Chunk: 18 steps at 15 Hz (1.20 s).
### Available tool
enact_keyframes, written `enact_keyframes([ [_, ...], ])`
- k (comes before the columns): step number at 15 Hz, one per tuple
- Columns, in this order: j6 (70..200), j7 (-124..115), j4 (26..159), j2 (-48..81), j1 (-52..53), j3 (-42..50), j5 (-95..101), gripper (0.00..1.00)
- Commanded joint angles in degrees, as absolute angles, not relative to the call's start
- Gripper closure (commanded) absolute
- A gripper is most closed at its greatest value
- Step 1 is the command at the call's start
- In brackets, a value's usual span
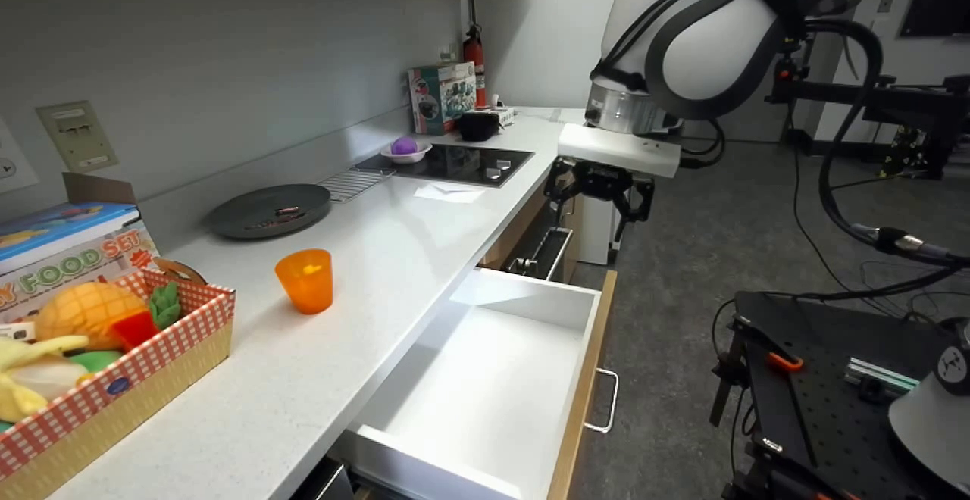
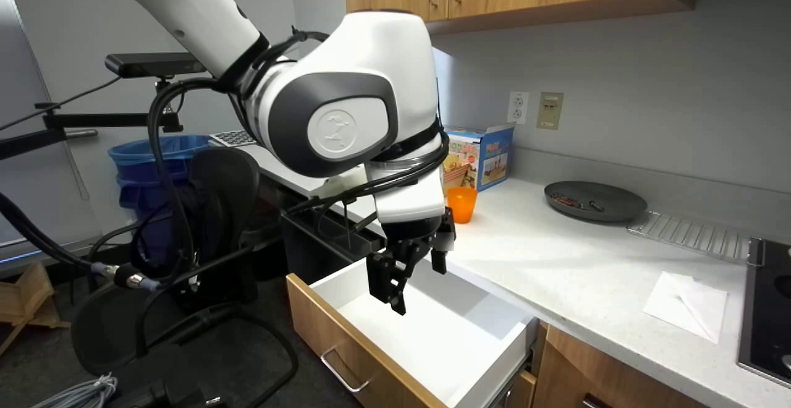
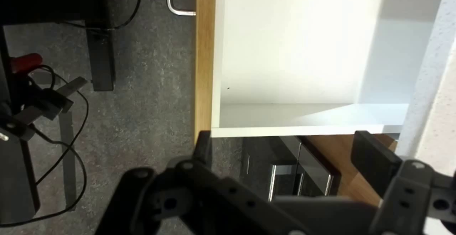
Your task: Open the drawer
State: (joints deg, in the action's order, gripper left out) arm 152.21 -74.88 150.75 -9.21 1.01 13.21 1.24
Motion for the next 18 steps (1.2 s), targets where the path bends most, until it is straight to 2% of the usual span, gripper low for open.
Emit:
enact_keyframes([
  [1, 151.5, -67.3, 153.4, -14.7, -2.2, 10.8, -6.9, 0.0],
  [18, 151.7, -66.5, 152.0, -12.4, -5.4, 7.4, -8.4, 0.0],
])
